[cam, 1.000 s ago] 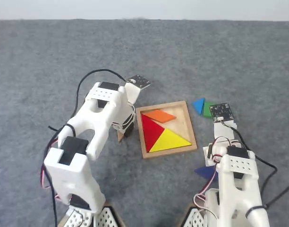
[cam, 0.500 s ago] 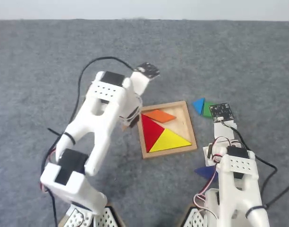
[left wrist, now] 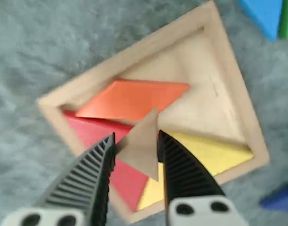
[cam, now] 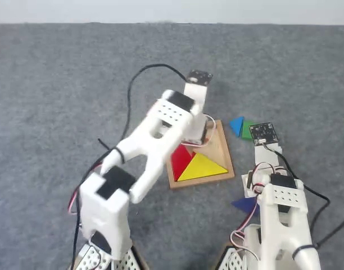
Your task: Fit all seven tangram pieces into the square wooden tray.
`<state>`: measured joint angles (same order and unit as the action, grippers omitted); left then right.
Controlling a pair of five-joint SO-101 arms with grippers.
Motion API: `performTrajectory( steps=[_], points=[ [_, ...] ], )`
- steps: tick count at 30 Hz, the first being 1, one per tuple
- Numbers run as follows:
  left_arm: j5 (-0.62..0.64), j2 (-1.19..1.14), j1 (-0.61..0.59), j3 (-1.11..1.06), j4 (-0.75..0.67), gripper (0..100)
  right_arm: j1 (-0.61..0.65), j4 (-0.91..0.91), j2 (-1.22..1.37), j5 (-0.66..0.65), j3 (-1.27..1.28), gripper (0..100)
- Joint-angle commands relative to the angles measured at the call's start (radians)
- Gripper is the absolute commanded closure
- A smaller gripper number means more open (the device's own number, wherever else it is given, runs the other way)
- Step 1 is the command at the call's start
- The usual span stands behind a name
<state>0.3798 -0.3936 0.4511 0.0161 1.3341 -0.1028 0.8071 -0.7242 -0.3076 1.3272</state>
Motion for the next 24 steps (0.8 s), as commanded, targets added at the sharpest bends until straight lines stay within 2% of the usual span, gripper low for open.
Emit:
performTrajectory(
  steps=[1,9,17,20,24],
  points=[
    [0.189,-0.057,0.012,0.082,0.025,99,0.008,-0.019,-0.036,-0.006,-0.009,92.4],
    [0.321,-0.086,0.041,0.191,0.137,99,0.008,-0.019,-0.036,-0.006,-0.009,92.4],
    [0.437,-0.087,0.066,0.194,0.087,99,0.008,-0.019,-0.036,-0.006,-0.009,92.4],
    [0.506,-0.087,0.068,0.194,0.061,93,0.008,-0.021,-0.036,-0.006,-0.009,92.4],
    [0.566,-0.087,0.083,0.197,0.038,80,0.008,-0.021,-0.036,-0.006,-0.009,92.4]
  ],
)
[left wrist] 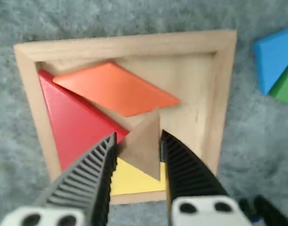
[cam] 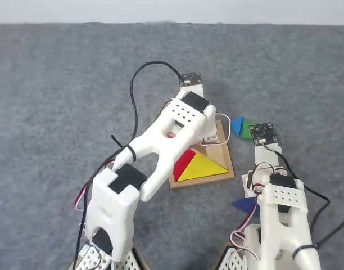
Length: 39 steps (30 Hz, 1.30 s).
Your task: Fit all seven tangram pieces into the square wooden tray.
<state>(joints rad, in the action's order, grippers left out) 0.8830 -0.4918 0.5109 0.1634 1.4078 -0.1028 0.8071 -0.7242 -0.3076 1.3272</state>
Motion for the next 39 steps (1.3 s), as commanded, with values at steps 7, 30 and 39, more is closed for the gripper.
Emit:
performTrajectory(
  steps=[7,30,39],
  points=[
    [0.11,0.011,0.064,0.064,-0.037,73,0.008,-0.021,-0.036,-0.006,-0.009,92.4],
    [-0.411,0.628,-0.583,0.412,0.293,85,0.085,0.137,0.099,-0.002,-0.364,92.4],
    [-0.545,1.111,-0.766,-0.565,-0.199,85,0.289,0.16,0.403,0.097,-0.661,92.4]
  ],
)
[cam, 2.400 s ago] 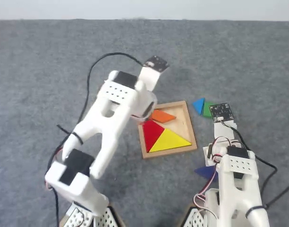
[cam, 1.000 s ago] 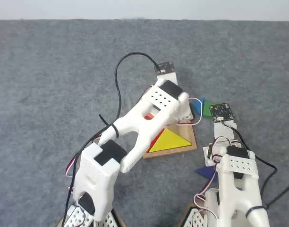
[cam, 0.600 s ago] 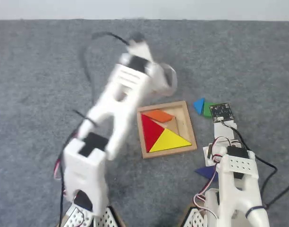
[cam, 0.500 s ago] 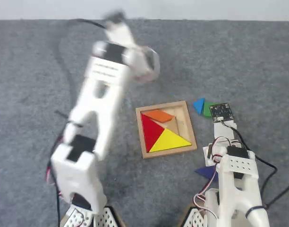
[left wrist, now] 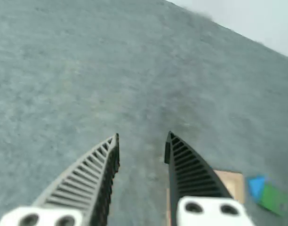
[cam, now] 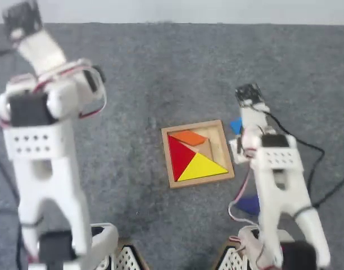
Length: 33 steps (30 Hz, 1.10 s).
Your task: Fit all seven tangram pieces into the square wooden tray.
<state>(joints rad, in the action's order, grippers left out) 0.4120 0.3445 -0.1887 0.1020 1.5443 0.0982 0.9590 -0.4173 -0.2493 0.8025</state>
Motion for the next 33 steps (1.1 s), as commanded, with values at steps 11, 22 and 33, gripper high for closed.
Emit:
performTrajectory(
  steps=[11,22,33],
  points=[
    [-0.215,1.076,-0.239,-1.557,-0.937,85,0.147,0.015,0.329,0.043,-0.353,92.4],
    [-0.296,1.479,-0.129,-1.785,-0.858,85,0.231,-0.001,0.443,0.046,-0.377,92.4],
    [-0.301,1.473,-0.123,-1.778,-0.836,85,0.271,-0.044,0.509,0.044,-0.405,92.4]
  ],
)
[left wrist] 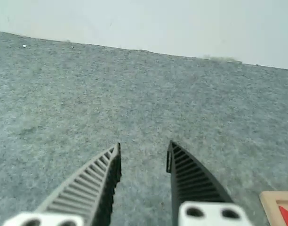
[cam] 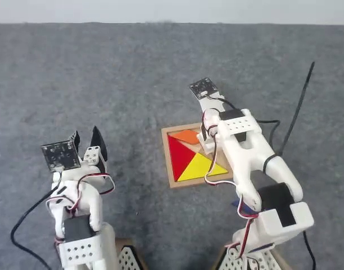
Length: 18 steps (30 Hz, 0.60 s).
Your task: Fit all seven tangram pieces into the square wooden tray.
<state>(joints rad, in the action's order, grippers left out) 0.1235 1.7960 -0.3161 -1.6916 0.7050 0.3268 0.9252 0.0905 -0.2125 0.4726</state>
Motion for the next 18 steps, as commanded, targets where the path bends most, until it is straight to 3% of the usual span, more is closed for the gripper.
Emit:
performTrajectory(
  steps=[1,13,18],
  points=[
    [-0.012,0.021,0.006,0.016,0.003,85,0.059,-0.01,0.001,0.008,-0.078,92.4],
    [-0.012,0.021,0.006,0.016,0.003,85,0.117,-0.008,0.002,0.002,-0.074,92.4],
    [-0.012,0.021,0.006,0.016,0.003,85,0.065,0.024,0.002,0.002,-0.072,92.4]
  ],
)
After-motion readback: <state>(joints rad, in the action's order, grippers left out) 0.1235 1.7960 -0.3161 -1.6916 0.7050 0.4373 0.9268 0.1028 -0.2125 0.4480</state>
